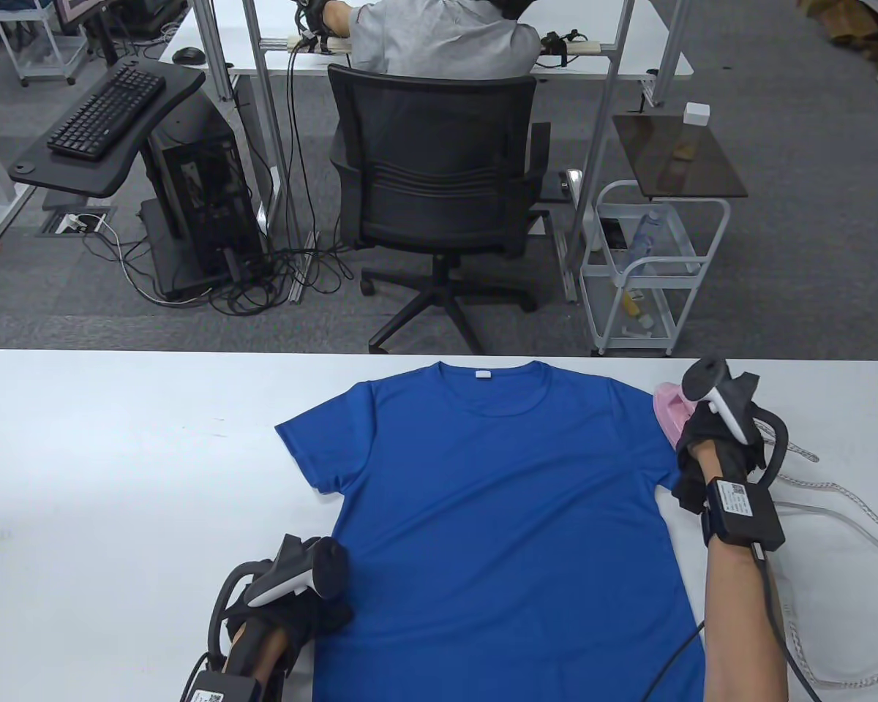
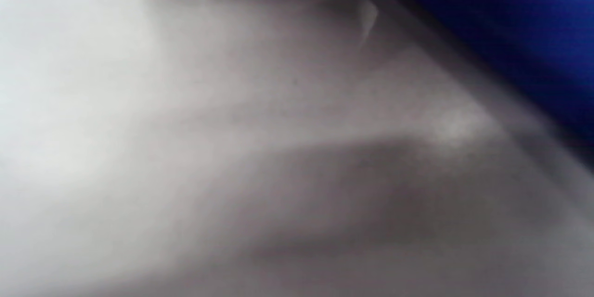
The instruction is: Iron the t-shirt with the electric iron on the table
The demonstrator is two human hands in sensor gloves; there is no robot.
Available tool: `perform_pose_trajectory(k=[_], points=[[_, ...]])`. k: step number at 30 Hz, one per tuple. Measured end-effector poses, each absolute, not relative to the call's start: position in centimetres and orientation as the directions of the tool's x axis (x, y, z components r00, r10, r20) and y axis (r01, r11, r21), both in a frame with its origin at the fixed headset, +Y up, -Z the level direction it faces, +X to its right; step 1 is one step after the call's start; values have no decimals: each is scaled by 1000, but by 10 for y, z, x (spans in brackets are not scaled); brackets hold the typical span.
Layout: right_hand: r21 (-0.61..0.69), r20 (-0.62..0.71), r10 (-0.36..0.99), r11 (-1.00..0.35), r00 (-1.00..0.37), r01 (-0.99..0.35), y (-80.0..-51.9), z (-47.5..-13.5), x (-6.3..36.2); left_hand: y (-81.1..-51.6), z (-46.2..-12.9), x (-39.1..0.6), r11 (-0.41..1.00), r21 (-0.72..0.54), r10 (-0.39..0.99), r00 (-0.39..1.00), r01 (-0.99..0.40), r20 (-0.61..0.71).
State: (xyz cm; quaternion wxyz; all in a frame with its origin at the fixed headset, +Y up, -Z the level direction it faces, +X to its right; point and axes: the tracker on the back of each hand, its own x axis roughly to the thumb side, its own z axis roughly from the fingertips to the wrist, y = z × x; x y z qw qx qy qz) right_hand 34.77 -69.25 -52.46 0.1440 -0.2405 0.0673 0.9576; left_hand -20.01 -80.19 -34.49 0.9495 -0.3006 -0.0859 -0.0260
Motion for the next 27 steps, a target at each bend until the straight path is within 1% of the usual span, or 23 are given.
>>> perform_pose_trajectory(k=[2,4,6,8,10,12,13,14,19,21,24,27], points=[[33,-476,304,-931,-825,-363,-687,-522,354,-802,-345,-200,817,-569,7,984,97,177],[8,-509,340,-917,-790,-400,-688,-519,360,-802,-345,-200,817,-568,9,984,95,177],[-72,-542,370,-915,-754,-398,-693,-517,366,-802,-345,-200,816,-570,8,984,96,176],[-113,-592,379,-913,-711,-392,-700,-515,375,-802,-345,-200,816,-570,7,984,96,176],[-126,-617,390,-906,-683,-404,-707,-515,384,-802,-345,-200,815,-572,9,984,95,176],[-143,-625,423,-888,-656,-437,-713,-513,392,-802,-345,-200,814,-573,11,984,93,175],[-188,-612,478,-862,-630,-471,-717,-512,395,-802,-345,-200,814,-573,12,984,93,176],[-203,-610,500,-848,-614,-489,-718,-511,398,-802,-345,-200,814,-573,13,984,92,177],[-305,-620,583,-795,-524,-524,-729,-503,411,-801,-346,-200,813,-575,17,984,88,176],[-325,-635,588,-792,-501,-518,-733,-498,415,-801,-346,-200,813,-575,19,984,87,176],[-298,-666,542,-823,-513,-484,-734,-490,418,-801,-346,-200,812,-577,16,984,92,179],[-279,-696,519,-832,-497,-479,-737,-479,417,-801,-346,-200,813,-575,19,984,89,178]])
